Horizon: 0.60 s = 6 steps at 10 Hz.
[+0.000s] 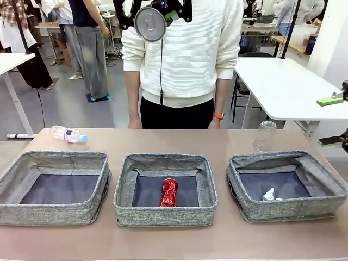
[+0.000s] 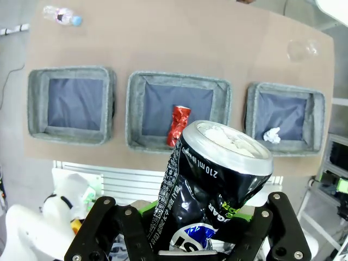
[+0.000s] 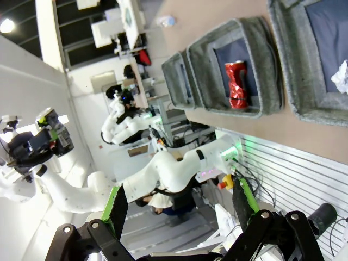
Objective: Sort the waste into the appropriate baskets.
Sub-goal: Pick up the waste item pointed out by the person, then place the picked waste into the Fabric basket indicated by the person.
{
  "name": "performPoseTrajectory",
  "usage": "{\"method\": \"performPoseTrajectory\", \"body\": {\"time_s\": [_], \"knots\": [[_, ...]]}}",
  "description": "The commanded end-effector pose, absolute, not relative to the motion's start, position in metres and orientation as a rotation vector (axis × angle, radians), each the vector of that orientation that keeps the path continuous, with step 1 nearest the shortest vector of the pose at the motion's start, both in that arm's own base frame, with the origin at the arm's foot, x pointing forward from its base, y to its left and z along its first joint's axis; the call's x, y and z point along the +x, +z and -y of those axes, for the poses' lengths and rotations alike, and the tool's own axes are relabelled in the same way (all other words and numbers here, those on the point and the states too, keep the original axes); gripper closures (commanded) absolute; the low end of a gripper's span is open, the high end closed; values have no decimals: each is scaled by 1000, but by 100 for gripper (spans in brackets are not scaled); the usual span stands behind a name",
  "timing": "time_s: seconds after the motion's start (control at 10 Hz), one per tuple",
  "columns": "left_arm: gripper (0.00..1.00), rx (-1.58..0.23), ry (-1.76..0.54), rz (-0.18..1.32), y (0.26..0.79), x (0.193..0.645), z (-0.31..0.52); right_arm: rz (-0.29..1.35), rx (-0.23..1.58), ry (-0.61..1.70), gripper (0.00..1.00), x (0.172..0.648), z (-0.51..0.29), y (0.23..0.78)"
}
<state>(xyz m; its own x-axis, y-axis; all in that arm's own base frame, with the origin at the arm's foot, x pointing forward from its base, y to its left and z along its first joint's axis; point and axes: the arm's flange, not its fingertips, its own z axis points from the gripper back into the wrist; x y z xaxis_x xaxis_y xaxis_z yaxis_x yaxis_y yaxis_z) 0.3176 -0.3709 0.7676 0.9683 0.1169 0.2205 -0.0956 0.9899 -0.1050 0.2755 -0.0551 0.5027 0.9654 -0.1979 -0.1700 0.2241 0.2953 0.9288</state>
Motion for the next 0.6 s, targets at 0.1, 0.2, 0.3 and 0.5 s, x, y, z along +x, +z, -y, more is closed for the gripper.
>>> {"method": "performPoseTrajectory", "body": {"time_s": [0.1, 0.2, 0.3, 0.5], "knots": [[100, -94, 108, 228, 768, 318, 371, -3, 1246, -270, 0, 279, 54, 504], [100, -46, 108, 166, 756, 323, 376, -3, 1246, -270, 0, 279, 54, 504], [100, -94, 106, 227, 767, 318, 371, -3, 1246, -270, 0, 279, 54, 504], [100, -94, 106, 227, 767, 318, 371, -3, 1246, -270, 0, 279, 54, 504]]}}
